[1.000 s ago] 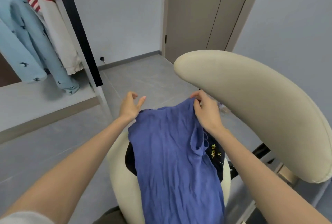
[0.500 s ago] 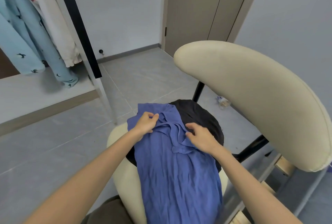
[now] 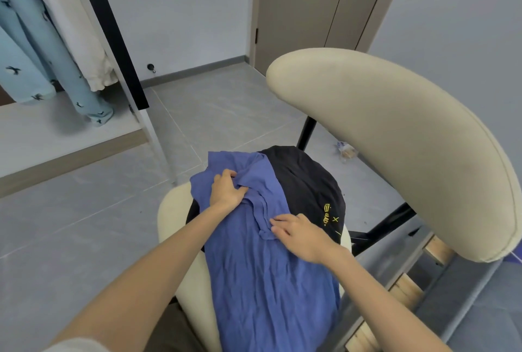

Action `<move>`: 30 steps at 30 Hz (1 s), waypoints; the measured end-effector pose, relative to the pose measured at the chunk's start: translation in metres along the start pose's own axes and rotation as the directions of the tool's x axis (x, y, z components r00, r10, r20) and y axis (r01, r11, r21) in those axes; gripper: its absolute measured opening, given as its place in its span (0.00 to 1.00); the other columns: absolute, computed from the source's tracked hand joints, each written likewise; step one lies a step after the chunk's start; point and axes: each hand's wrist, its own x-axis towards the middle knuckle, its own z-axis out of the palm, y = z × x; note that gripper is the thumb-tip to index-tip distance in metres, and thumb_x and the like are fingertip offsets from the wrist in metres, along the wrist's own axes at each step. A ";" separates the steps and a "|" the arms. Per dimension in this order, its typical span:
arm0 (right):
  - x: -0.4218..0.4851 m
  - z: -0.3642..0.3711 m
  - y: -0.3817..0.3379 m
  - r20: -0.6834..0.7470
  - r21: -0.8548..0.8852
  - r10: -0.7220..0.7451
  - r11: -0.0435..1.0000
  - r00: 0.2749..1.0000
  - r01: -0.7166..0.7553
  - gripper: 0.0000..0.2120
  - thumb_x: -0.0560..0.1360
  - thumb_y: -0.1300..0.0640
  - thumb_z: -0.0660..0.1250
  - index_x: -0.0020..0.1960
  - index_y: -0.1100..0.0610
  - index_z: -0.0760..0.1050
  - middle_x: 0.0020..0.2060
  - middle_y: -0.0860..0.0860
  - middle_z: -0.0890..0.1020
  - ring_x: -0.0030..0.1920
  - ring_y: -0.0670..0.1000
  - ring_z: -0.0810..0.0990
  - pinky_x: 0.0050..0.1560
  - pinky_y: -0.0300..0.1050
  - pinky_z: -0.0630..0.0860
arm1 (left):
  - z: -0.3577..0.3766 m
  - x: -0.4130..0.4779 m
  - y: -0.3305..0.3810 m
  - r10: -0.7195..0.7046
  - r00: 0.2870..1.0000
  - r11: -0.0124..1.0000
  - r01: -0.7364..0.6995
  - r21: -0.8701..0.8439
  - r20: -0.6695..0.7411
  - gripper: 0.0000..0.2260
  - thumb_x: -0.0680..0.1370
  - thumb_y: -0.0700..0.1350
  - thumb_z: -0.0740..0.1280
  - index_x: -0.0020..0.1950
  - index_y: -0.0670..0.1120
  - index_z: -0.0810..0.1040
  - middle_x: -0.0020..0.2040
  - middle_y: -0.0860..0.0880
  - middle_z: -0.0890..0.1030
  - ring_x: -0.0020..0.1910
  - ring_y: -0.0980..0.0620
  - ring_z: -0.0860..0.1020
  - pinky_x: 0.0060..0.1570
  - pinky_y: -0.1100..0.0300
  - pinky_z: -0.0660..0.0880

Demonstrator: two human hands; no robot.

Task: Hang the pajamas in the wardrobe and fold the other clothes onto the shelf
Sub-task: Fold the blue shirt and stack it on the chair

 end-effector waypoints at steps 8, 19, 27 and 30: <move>0.052 -0.048 -0.003 -0.405 0.341 0.055 0.935 0.913 0.095 0.15 0.76 0.64 0.63 0.62 0.55 0.76 0.59 0.50 0.79 0.50 0.47 0.75 0.53 0.39 0.72 | -0.041 0.001 -0.032 -0.145 0.950 0.978 0.096 -0.183 -0.276 0.29 0.72 0.50 0.72 0.69 0.44 0.67 0.66 0.42 0.71 0.68 0.43 0.66 0.69 0.52 0.60; 0.145 -0.077 -0.024 0.000 0.228 0.172 0.959 0.985 -0.167 0.47 0.68 0.64 0.74 0.78 0.61 0.48 0.75 0.58 0.60 0.74 0.59 0.59 0.72 0.52 0.60 | -0.054 0.032 -0.052 -0.398 0.897 0.714 0.434 -0.549 0.191 0.32 0.68 0.47 0.77 0.67 0.39 0.70 0.65 0.41 0.75 0.62 0.43 0.75 0.63 0.49 0.72; 0.143 -0.080 -0.031 -0.132 0.120 0.174 0.980 0.976 -0.159 0.16 0.64 0.61 0.77 0.49 0.56 0.76 0.49 0.53 0.79 0.56 0.58 0.75 0.58 0.55 0.73 | -0.055 0.030 -0.041 -0.239 0.962 0.872 0.272 -0.407 0.133 0.15 0.71 0.35 0.74 0.56 0.35 0.78 0.57 0.39 0.80 0.56 0.41 0.78 0.59 0.50 0.74; 0.134 -0.082 -0.035 -0.152 0.157 0.097 0.985 0.984 -0.073 0.13 0.66 0.61 0.76 0.33 0.55 0.71 0.30 0.48 0.73 0.36 0.50 0.73 0.36 0.40 0.68 | -0.059 0.025 -0.037 -0.208 0.963 0.884 0.261 -0.387 0.174 0.17 0.72 0.38 0.74 0.58 0.37 0.77 0.58 0.41 0.80 0.56 0.43 0.78 0.58 0.51 0.75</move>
